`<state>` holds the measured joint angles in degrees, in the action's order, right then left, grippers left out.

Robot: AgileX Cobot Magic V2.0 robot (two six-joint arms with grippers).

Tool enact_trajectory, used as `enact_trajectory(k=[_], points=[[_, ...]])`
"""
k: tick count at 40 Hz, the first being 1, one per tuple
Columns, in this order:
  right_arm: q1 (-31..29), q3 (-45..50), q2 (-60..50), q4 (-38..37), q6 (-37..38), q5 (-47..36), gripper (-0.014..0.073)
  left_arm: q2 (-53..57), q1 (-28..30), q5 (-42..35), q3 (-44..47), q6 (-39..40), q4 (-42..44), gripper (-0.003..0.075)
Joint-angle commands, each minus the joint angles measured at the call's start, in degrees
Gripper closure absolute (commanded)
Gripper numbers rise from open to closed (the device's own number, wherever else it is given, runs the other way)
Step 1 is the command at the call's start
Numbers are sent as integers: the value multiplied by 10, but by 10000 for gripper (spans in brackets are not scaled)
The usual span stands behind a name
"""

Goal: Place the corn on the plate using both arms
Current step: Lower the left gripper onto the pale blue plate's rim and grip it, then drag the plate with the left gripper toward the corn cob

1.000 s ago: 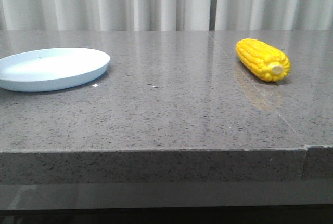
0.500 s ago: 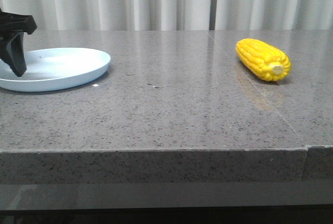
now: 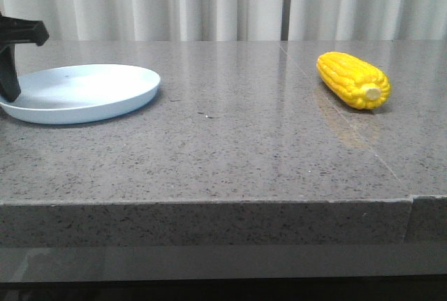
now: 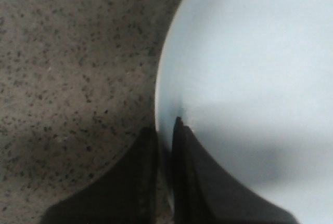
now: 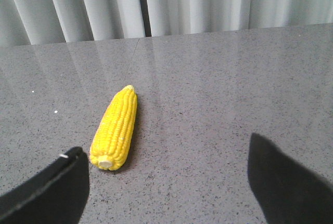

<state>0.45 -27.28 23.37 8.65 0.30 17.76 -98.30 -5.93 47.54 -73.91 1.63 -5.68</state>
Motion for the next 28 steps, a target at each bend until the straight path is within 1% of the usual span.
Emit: enact_trajectory(k=[1, 7, 11, 17, 22, 28], points=[[-3, -21, 7, 3, -3, -50, -50, 24, -5, -17, -16, 2, -6, 741], [-3, -21, 7, 3, -3, -50, -50, 43, -5, -29, -19, 0, -27, 741], [-3, -21, 7, 3, -3, -50, -50, 53, -20, -26, -42, -8, -38, 741], [-3, -21, 7, 3, -3, -50, -50, 44, -77, -20, -101, -8, -45, 741], [-3, -21, 7, 3, -3, -50, -50, 14, -120, -13, -149, -8, -88, 740], [-3, -21, 7, 3, -3, -50, -50, -38, -144, -12, -189, -8, -119, 740]])
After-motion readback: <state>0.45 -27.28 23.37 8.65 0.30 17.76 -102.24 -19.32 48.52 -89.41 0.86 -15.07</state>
